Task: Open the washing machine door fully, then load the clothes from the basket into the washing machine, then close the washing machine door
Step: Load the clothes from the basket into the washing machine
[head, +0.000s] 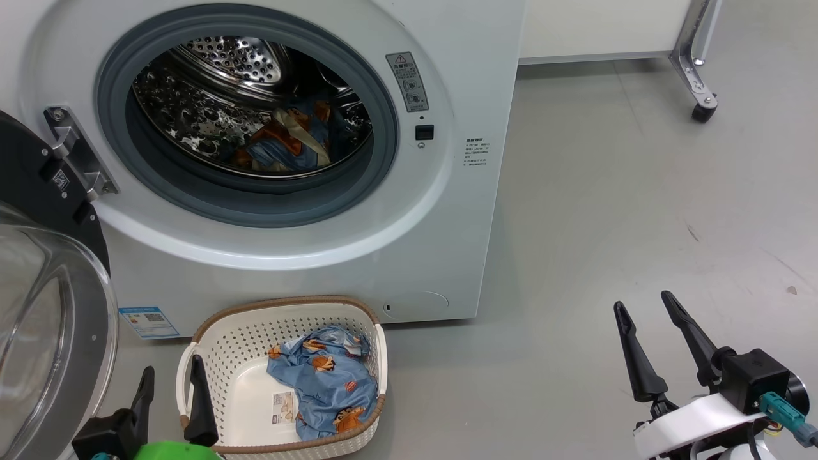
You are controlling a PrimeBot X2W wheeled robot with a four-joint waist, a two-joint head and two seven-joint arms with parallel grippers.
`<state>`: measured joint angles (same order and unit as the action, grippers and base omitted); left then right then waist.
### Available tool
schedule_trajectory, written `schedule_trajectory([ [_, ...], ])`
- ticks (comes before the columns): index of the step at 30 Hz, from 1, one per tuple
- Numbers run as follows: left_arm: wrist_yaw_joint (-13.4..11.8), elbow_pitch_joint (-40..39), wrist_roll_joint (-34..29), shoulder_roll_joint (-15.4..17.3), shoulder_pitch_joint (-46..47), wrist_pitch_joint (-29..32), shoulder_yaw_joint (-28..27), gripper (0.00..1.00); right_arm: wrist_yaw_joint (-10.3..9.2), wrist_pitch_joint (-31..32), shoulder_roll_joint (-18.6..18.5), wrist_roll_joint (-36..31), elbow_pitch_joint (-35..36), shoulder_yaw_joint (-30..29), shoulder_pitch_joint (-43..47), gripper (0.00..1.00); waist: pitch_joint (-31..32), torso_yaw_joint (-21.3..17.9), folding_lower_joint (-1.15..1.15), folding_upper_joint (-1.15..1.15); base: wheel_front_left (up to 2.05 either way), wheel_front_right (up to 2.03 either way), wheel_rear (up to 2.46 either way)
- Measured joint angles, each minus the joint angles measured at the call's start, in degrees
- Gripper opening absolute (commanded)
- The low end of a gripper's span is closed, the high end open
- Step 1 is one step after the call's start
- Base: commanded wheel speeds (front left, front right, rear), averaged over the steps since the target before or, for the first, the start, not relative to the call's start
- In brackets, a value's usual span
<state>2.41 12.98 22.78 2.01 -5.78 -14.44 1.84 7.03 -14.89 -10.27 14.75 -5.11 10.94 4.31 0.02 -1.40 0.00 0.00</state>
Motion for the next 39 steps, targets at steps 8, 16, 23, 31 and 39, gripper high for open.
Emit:
schedule_trajectory([
  [8,-0.54,-1.09,0.01,0.02,-0.21,0.0,1.04,1.0,0.01,0.0,0.13,0.0,-0.05,0.73,-0.01,1.0,0.19,0.11,0.0,0.0,0.0,0.0,0.0],
  [16,-1.19,-2.05,0.01,0.03,-0.2,0.0,1.63,1.0,0.0,0.0,0.24,0.0,-0.07,1.22,-0.05,1.0,0.25,-0.05,0.0,0.0,0.0,0.0,0.0],
  [23,-1.79,-2.24,0.01,0.03,-0.25,0.0,1.85,1.0,0.01,0.0,0.21,0.0,-0.08,1.19,-0.05,1.0,0.23,-0.2,0.0,0.0,0.0,0.0,0.0],
  [31,-2.44,-2.92,0.01,0.07,-0.7,0.0,1.85,1.0,0.01,0.0,0.02,0.0,0.07,1.97,-0.28,1.0,-0.7,-0.83,0.0,0.0,0.0,0.0,0.0],
  [39,-2.43,-3.04,-0.4,0.1,-0.94,0.0,2.59,1.0,0.01,0.0,0.75,0.0,0.73,1.96,-0.69,1.0,-3.17,-2.0,0.0,0.0,0.0,0.0,0.0],
])
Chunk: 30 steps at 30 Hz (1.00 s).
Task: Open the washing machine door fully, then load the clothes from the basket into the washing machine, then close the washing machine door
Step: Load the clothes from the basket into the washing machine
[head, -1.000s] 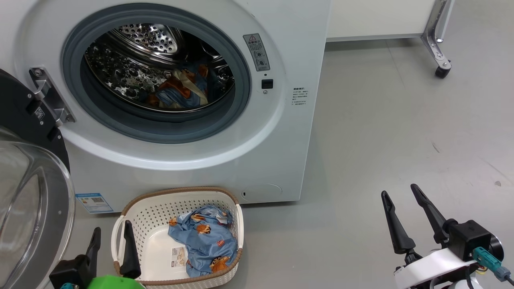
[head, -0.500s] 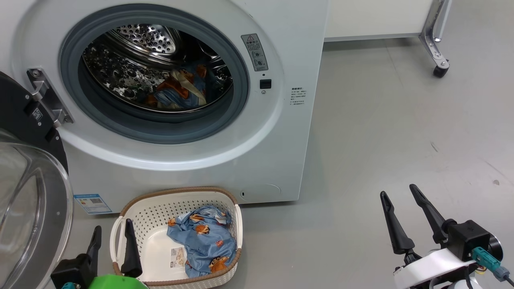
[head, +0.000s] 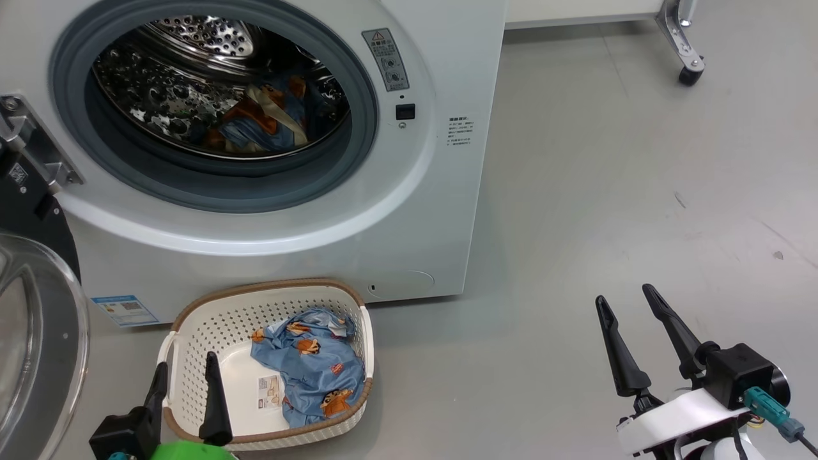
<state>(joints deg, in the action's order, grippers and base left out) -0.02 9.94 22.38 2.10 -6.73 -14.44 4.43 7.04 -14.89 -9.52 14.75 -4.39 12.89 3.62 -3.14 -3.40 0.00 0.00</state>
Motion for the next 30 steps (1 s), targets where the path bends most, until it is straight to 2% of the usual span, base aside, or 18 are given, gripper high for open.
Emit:
schedule_trajectory([
  [15,0.52,3.6,-1.2,0.99,1.97,1.88,1.98,1.0,-0.01,0.0,2.52,0.0,0.91,0.05,-4.8,1.0,-7.12,-5.0,0.0,0.0,0.0,0.0,0.0],
  [25,0.51,6.82,1.23,1.78,5.64,8.29,0.53,1.0,-0.01,0.0,4.2,0.02,1.3,0.32,-7.64,1.0,-13.07,-8.57,0.0,0.0,0.0,0.0,0.0],
  [30,0.47,8.81,2.44,3.27,8.49,12.16,-1.14,1.0,-0.01,0.0,4.74,0.21,1.43,1.19,-9.42,1.0,-16.43,-10.32,0.0,0.0,0.0,0.0,0.0],
])
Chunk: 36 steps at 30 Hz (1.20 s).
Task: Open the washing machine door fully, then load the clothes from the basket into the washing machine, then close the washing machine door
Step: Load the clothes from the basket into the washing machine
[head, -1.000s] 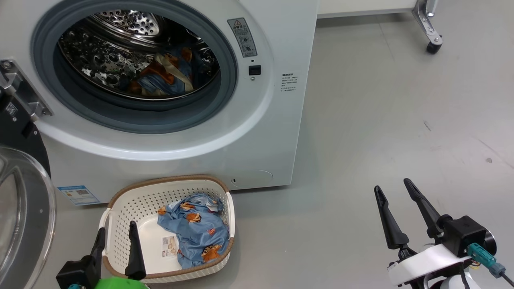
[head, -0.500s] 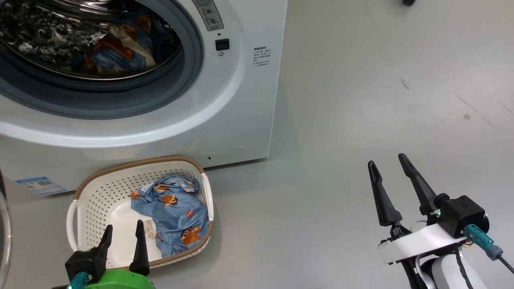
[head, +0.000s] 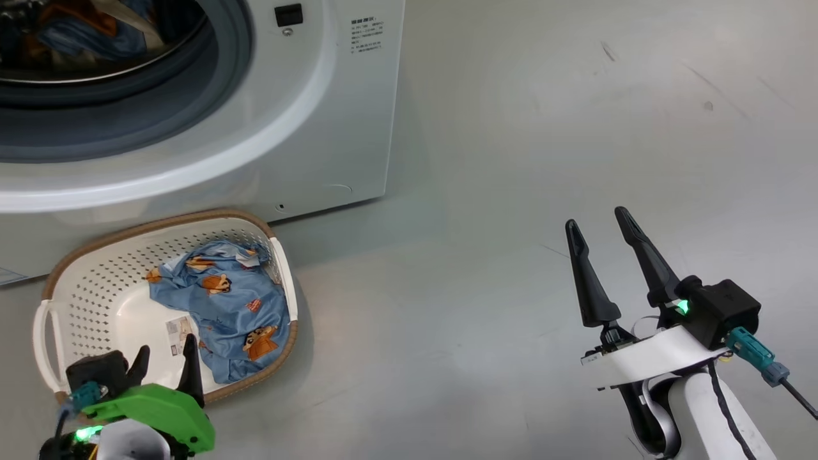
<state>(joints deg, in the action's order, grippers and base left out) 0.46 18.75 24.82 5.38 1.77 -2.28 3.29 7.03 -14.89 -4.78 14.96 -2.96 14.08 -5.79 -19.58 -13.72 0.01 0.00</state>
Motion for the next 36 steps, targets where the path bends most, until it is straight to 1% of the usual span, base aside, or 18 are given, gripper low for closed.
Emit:
schedule_trajectory([
  [7,0.03,3.59,3.02,2.36,3.13,7.6,-1.48,1.0,0.0,0.0,1.13,0.14,0.16,1.24,-2.59,1.0,-4.92,-2.75,0.0,0.0,0.0,0.0,0.0],
  [12,0.29,5.06,3.63,4.06,6.88,11.28,-1.77,1.0,0.0,0.0,1.31,0.42,0.15,1.29,-4.64,1.0,-8.3,-4.79,0.0,0.0,0.0,0.0,0.0],
  [15,0.16,6.67,3.64,5.34,9.59,12.91,-2.92,1.0,0.0,0.0,1.46,0.63,0.14,1.47,-6.06,1.0,-10.76,-6.31,0.01,0.0,0.0,0.0,0.0],
  [23,-0.57,9.46,6.26,6.39,13.74,15.71,-5.22,1.0,0.01,0.0,1.71,0.65,0.13,1.76,-7.28,1.0,-14.94,-8.5,0.0,0.0,0.0,0.0,0.0],
  [28,-1.0,11.1,6.48,7.0,15.77,16.95,-5.5,1.0,0.0,0.0,1.89,0.66,0.14,2.03,-8.12,1.0,-17.51,-9.18,0.0,0.0,0.0,0.0,0.0],
  [32,-1.0,12.62,6.38,8.76,17.41,18.46,-5.37,1.0,0.0,0.0,2.02,0.66,0.16,2.77,-9.16,1.0,-19.57,-9.5,0.0,0.0,0.0,0.0,0.0],
  [36,-1.07,14.03,6.45,9.45,18.94,19.37,-6.01,1.0,0.0,0.0,2.1,0.66,0.16,3.0,-10.24,1.0,-21.54,-9.77,0.0,0.0,0.0,0.0,0.0],
])
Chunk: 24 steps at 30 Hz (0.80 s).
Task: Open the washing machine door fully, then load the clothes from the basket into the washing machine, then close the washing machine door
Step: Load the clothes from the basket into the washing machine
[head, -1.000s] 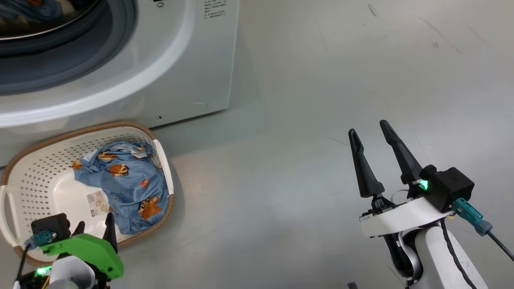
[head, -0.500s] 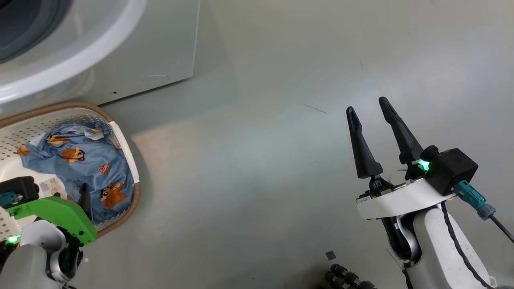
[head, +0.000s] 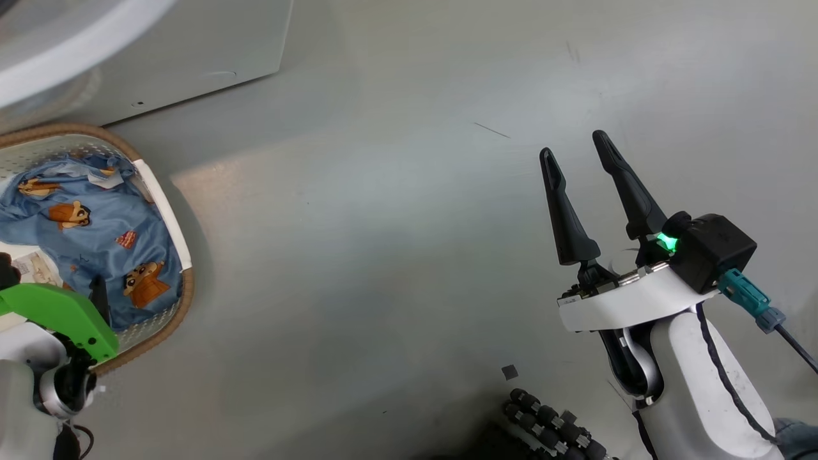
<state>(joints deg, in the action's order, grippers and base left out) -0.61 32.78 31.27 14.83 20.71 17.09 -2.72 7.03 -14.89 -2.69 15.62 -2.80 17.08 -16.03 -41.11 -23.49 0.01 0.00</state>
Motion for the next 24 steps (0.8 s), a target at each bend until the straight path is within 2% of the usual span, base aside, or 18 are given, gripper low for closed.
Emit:
schedule_trajectory([
  [24,-0.66,4.47,-0.08,5.05,7.89,1.08,-1.55,1.0,0.01,0.0,0.3,2.55,-0.04,2.11,-3.64,1.0,-7.96,-3.36,-0.01,0.0,0.0,0.0,0.0],
])
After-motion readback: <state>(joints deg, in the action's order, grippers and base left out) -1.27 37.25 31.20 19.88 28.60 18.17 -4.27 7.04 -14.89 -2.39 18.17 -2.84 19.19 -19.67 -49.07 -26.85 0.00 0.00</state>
